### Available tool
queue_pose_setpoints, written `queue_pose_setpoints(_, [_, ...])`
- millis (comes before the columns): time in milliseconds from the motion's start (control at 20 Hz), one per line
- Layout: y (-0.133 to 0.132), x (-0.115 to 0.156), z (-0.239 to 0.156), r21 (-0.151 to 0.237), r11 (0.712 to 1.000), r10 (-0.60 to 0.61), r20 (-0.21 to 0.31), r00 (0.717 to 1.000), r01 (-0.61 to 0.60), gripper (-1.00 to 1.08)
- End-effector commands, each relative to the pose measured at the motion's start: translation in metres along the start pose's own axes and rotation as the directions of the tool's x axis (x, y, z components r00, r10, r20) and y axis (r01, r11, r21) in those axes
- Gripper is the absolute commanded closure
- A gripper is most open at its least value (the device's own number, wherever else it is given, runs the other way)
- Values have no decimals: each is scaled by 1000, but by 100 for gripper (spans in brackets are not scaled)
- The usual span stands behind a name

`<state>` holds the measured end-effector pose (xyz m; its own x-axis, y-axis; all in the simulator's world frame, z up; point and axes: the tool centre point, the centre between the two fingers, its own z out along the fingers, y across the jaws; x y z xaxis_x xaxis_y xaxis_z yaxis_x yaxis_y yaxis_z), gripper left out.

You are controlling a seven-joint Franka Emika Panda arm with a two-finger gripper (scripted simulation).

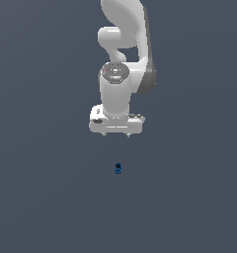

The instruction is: Pick up the object and move it to a goal position.

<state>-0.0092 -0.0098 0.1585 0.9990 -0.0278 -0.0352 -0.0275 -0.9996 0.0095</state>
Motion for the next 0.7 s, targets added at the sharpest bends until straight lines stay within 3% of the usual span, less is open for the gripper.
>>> queue_pose_setpoints(0, [0,0,0,0,1000,0,0,1000,0,-92])
queue_pose_setpoints(400, [-35,-2,0,21,999,-24,-6,1000,24,-92])
queue_pose_setpoints(650, [-36,-2,0,22,999,-27,-7,1000,27,-92])
